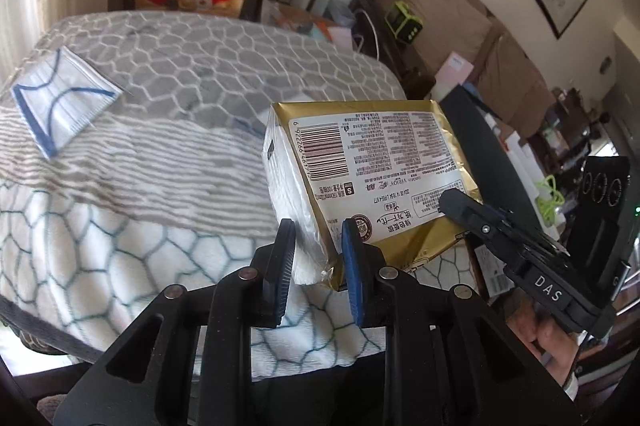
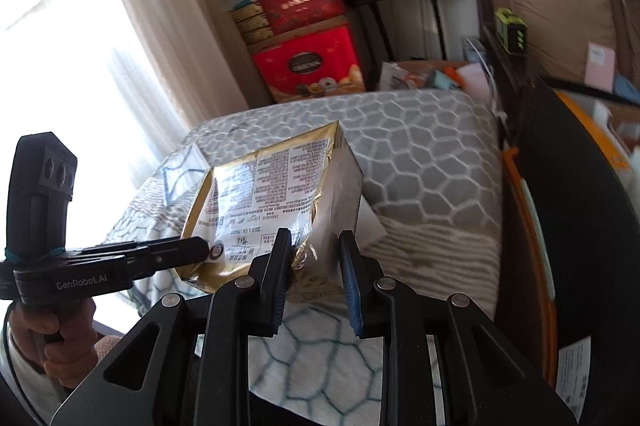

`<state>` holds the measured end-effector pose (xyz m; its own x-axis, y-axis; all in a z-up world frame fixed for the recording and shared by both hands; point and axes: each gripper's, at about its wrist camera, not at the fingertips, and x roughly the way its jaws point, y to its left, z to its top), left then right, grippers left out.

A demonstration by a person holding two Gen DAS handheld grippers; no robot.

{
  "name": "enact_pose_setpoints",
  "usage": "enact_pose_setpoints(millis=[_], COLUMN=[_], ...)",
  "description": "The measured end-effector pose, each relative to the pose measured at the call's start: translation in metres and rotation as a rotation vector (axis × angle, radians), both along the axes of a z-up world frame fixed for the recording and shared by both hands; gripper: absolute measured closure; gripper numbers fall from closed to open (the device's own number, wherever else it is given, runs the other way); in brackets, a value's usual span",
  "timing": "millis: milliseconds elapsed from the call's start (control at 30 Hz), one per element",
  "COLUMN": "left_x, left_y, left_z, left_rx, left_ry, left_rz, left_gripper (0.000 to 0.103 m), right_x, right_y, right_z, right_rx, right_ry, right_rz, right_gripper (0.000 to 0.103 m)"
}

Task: Organize objects
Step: 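Close the right tool on the gold package while the left tool holds it, then lift the gold package with both tools toward the cardboard box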

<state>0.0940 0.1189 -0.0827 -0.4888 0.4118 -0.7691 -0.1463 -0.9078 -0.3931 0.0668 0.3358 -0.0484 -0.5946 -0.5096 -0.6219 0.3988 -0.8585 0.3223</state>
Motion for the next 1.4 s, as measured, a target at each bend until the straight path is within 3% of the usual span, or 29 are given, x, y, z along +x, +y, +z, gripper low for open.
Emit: enact_pose_setpoints(millis=[167, 233, 300, 367, 433, 600, 867, 1067, 1133, 1267, 1400], left_x=[-0.004, -0.002, -0.004, -0.005, -0.004, -0.002, -0.004, -0.005, -0.006, -0.005, -0.003], left_y=[0.016, 0.017, 0.017, 0.017, 0.018, 0.023, 0.028, 0.029, 0.03, 0.035, 0.04], left_z=[-0.012, -0.012, -0.015, -0.02, -0.025, -0.026, -0.029, -0.03, -0.03, -0.03, -0.027], left_rx=[-0.022, -0.05, -0.085, -0.089, -0.064, -0.079, -0.085, -0.076, -0.076, -0.032, -0.045], left_ry=[-0.036, -0.031, -0.04, -0.058, -0.059, -0.024, 0.003, 0.003, -0.001, -0.016, -0.009], left_rz=[-0.013, -0.002, 0.031, 0.03, 0.014, -0.004, -0.004, -0.006, -0.015, -0.051, -0.053], left_gripper=[0.076, 0.063, 0.037, 0.03, 0.029, 0.027, 0.026, 0.026, 0.028, 0.045, 0.048], right_x=[-0.007, -0.009, -0.009, -0.009, -0.008, 0.0, -0.01, -0.01, -0.01, -0.01, -0.008], right_y=[0.024, 0.029, 0.029, 0.023, 0.013, -0.006, 0.007, 0.011, 0.011, 0.011, 0.012], right_z=[-0.024, -0.026, -0.027, -0.03, -0.032, -0.031, -0.043, -0.045, -0.044, -0.044, -0.044], right_rx=[-0.05, -0.071, -0.06, -0.031, -0.004, 0.091, 0.012, -0.026, -0.027, -0.044, -0.049], right_ry=[-0.096, -0.115, -0.116, -0.114, -0.109, -0.048, -0.113, -0.133, -0.135, -0.146, -0.148], right_rz=[-0.025, -0.03, -0.036, -0.032, -0.026, -0.004, -0.016, -0.011, -0.009, -0.005, -0.011], right_gripper=[0.077, 0.074, 0.072, 0.063, 0.052, 0.041, 0.035, 0.034, 0.039, 0.044, 0.047])
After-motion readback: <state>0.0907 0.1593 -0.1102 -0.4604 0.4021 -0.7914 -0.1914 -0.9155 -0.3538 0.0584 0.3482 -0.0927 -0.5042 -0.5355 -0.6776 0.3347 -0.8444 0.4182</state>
